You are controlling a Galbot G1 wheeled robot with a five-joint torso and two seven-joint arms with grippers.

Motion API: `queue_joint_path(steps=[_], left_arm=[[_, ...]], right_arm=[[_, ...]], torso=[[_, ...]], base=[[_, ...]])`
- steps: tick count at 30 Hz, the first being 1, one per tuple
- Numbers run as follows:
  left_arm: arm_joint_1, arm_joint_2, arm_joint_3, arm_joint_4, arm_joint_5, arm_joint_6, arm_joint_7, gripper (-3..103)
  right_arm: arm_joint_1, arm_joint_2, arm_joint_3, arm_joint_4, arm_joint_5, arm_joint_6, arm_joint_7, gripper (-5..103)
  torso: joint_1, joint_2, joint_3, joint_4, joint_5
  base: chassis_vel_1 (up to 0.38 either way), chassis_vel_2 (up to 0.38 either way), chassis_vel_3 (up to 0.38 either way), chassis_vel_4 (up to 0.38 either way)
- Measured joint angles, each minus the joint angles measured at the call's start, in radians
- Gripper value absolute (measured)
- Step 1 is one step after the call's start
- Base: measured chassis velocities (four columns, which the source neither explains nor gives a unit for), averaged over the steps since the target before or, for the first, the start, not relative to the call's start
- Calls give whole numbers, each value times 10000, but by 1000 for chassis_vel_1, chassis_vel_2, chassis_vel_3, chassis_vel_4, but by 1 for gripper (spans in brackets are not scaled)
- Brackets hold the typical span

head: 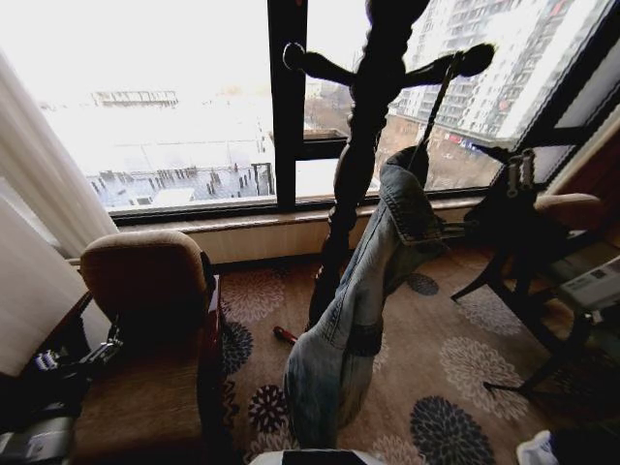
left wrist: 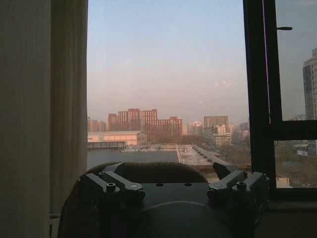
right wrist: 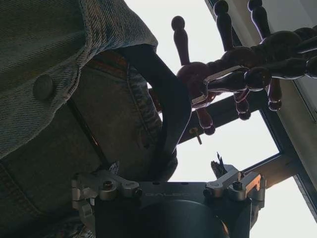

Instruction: Pick up the clothes from the bed and hang them on the clothes hanger.

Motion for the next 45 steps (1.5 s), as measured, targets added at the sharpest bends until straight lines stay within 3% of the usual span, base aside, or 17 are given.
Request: queue_joint_path(steps=[8, 11, 16, 23, 25, 31, 34, 38, 45], left_arm=[[1, 0, 0, 0, 0, 0, 0, 100], [1, 1, 0, 0, 0, 0, 0, 100], [1, 1, 0, 0, 0, 0, 0, 100], [1, 0, 0, 0, 0, 0, 0, 100], [0, 1, 0, 0, 0, 0, 1, 100], [1, 0, -1, 0, 0, 0, 1, 100], [1, 0, 0, 0, 0, 0, 2, 100], [1, 0, 0, 1, -1, 0, 1, 100], [0, 0, 0, 0, 0, 0, 1, 100]], right_arm=[[-442, 365, 574, -3, -10, 270, -104, 100], [-784, 900, 804, -12, 39, 375, -88, 100], [-1169, 2506, 1132, -29, 1220, 411, 256, 100], [-1066, 3908, 1173, -30, 2467, 492, 523, 100], [-948, 4462, 924, -32, 3099, 666, 610, 100], [-546, 5094, -15, -32, 4117, 861, 784, 100], [-323, 5629, -964, -33, 5291, 959, 968, 100], [-160, 6098, -1578, -34, 6071, 1044, 1002, 100], [-116, 6230, -1766, -716, 6728, 1373, 690, 100]], torso=[[1, 0, 0, 2, -3], [0, 0, 0, 0, 1], [1, 0, 0, -4, 0], [0, 0, 0, -3, -1], [0, -2, 0, -2, -2], [0, -1, 1, 0, 0], [1, -2, 1, -1, -1], [0, -1, 1, 0, -1], [1, -2, 1, -3, -1]], base=[[0, 0, 0, 0], [0, 0, 0, 0], [0, 0, 0, 0], [0, 0, 0, 0], [0, 0, 0, 0], [0, 0, 0, 0], [0, 0, 0, 0], [0, 0, 0, 0], [0, 0, 0, 0]])
